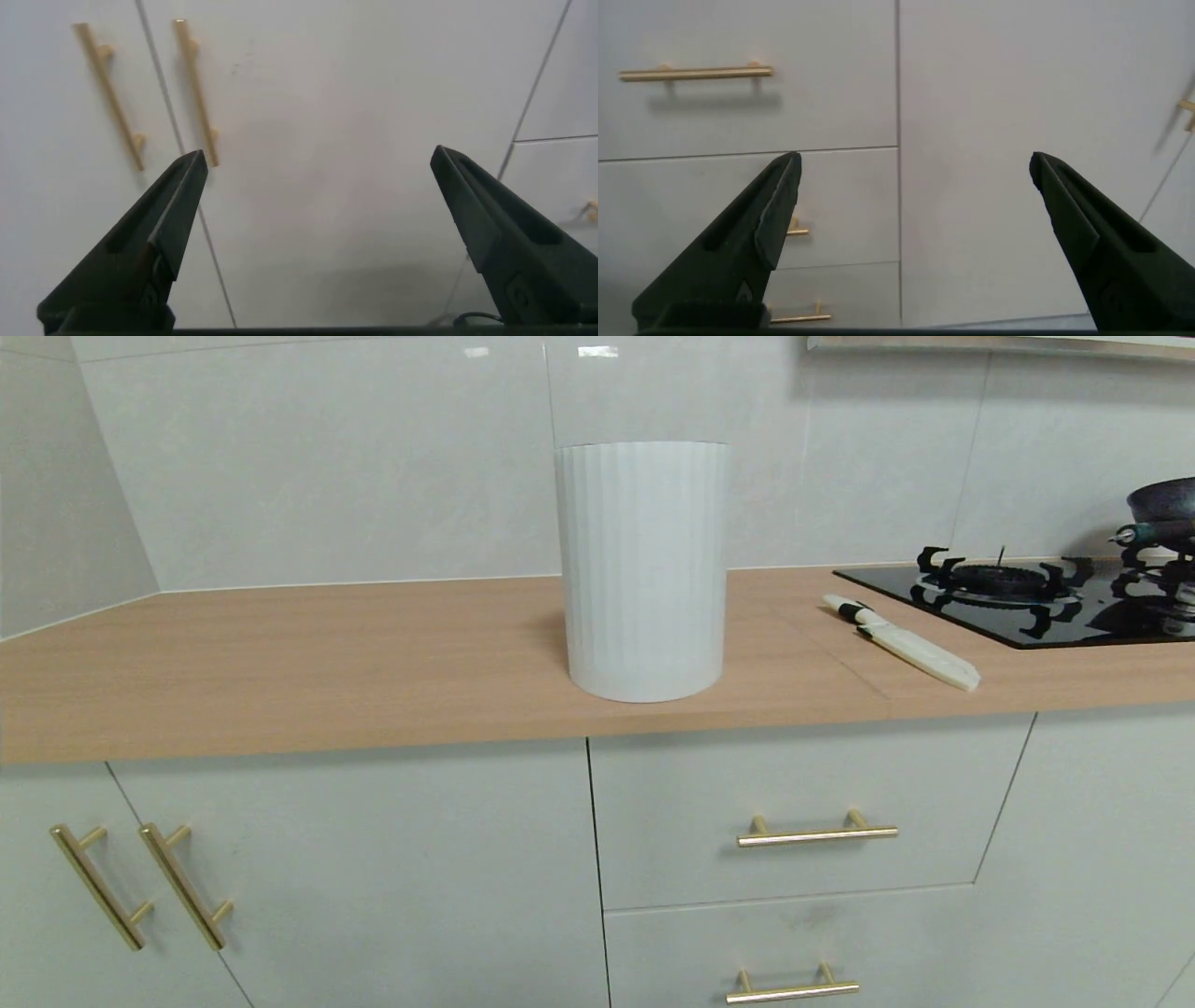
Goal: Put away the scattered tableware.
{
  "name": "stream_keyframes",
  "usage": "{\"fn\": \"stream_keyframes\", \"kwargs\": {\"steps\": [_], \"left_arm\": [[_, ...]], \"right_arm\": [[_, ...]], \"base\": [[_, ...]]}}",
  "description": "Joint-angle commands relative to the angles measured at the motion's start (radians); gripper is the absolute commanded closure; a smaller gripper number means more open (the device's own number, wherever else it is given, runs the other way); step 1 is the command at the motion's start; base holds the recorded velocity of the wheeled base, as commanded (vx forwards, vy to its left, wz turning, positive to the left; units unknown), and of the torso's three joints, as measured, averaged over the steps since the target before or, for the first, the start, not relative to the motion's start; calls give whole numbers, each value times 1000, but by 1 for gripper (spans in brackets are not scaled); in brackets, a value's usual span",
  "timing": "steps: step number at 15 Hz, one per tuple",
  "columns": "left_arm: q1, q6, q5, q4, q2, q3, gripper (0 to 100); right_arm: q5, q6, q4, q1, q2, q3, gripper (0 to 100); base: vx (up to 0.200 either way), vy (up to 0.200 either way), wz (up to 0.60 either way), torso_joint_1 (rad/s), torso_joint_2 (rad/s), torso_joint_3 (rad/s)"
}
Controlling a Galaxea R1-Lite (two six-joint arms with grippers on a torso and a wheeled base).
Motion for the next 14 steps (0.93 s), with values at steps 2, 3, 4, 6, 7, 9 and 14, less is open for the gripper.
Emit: {"fn": "stream_keyframes", "kwargs": {"steps": [2,3,4,6,7,9,14], "left_arm": [[1,0,0,0,0,0,0],[1,0,0,0,0,0,0],[1,0,0,0,0,0,0],[1,0,0,0,0,0,0],[1,0,0,0,0,0,0],[1,0,0,0,0,0,0],[1,0,0,0,0,0,0]], "right_arm": [[0,-2,1,0,2,0,0],[0,-2,-1,0,1,0,0],[0,-2,1,0,2,0,0],[0,-2,1,0,2,0,0],[0,-2,-1,0,1,0,0],[0,-2,1,0,2,0,0],[0,-2,-1,0,2,0,0]], "base": [[0,0,0,0,0,0],[0,0,0,0,0,0],[0,0,0,0,0,0],[200,0,0,2,0,7],[200,0,0,-2,2,7],[0,0,0,0,0,0],[0,0,0,0,0,0]]}}
